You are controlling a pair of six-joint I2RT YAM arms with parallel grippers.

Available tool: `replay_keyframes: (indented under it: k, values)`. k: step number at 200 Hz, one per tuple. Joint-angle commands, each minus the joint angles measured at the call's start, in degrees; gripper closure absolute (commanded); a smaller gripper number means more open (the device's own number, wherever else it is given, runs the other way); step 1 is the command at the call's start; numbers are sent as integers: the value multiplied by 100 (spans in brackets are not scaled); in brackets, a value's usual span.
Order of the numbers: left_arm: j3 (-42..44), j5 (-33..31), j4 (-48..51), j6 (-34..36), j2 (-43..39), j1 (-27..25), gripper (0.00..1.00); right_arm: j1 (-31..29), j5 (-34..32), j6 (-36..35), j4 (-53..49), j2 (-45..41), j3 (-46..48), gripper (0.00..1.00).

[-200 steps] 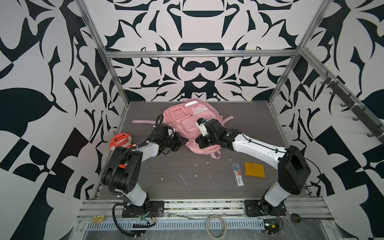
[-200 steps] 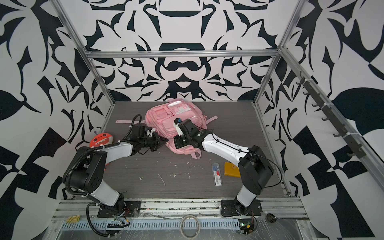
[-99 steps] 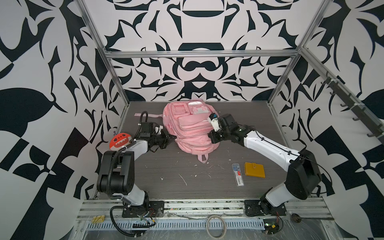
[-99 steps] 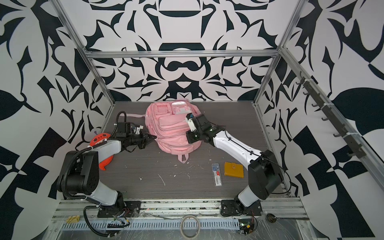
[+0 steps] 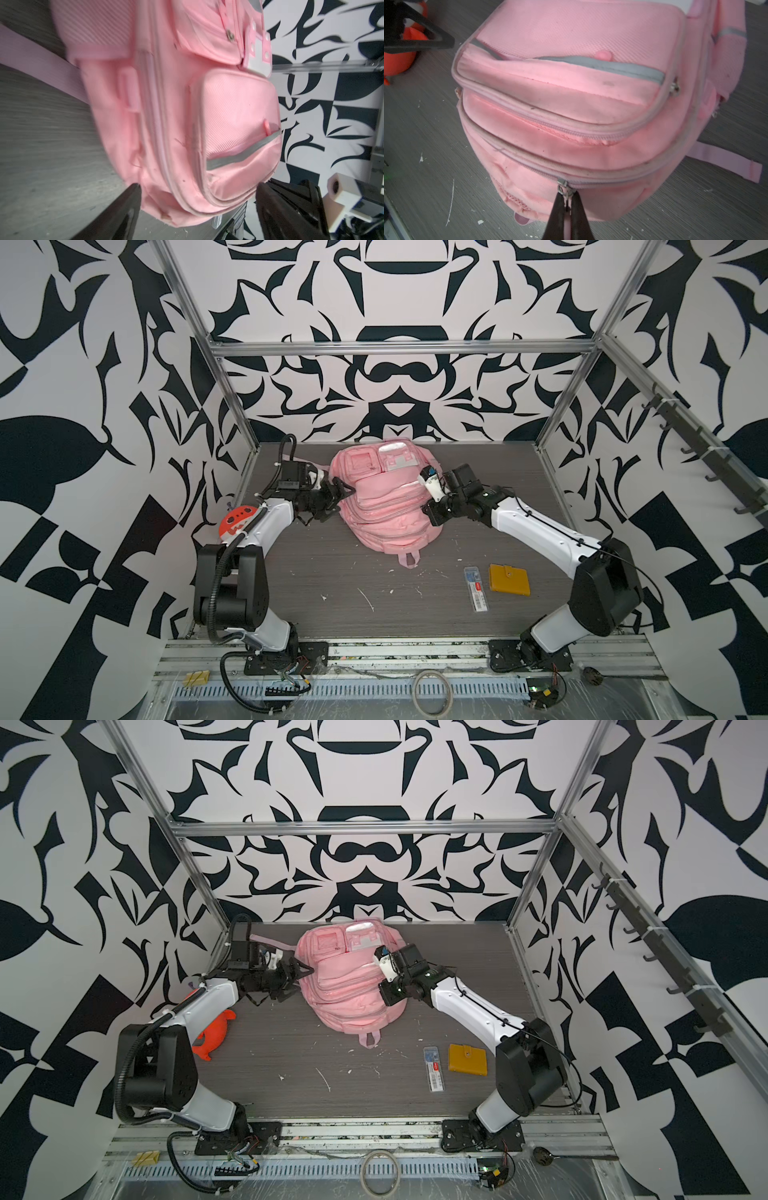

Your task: Pack the student bag

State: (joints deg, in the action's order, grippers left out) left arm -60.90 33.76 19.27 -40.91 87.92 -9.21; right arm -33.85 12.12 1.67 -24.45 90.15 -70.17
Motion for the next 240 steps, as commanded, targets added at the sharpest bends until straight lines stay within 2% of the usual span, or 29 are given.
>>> replay_keyframes:
  k: [1,17,40,75,79,95,103,126,150,169,205,240]
  values:
    - [72,-285,799,-225,-528,-620,9,-502,174,72,449,73,-500,100]
    - [323,-387,712,-744,-791,-869,9,-734,161,312,632,189,-608,100]
    - [652,-302,237,-1331,-996,-916,10,-1020,217,562,850,340,-754,100]
    - [518,-327,98,-1550,-714,-907,14,-1402,337,756,1022,455,-835,100]
    - [518,-346,80,-1610,-694,-909,18,-1426,342,796,1070,445,-816,100]
    - [574,-482,-37,-1804,-662,-883,22,-1547,371,922,1268,375,-691,100]
    - [625,-555,-113,-1898,-654,-842,28,-1593,341,977,1335,340,-634,100]
    - [725,-615,-341,-2078,-597,-733,60,-1671,284,1147,1542,200,-413,100]
    - [604,-742,-234,-1954,-574,-722,80,-1731,181,1166,1456,95,-292,100]
    - [587,-861,-90,-1795,-647,-668,100,-1731,-118,1167,1391,-83,-103,100]
    - [685,-662,-203,-1490,-791,-355,100,-1569,-672,952,1034,-461,294,100]
    - [660,-405,-149,-1095,-729,40,100,-972,-960,600,518,-854,640,100]
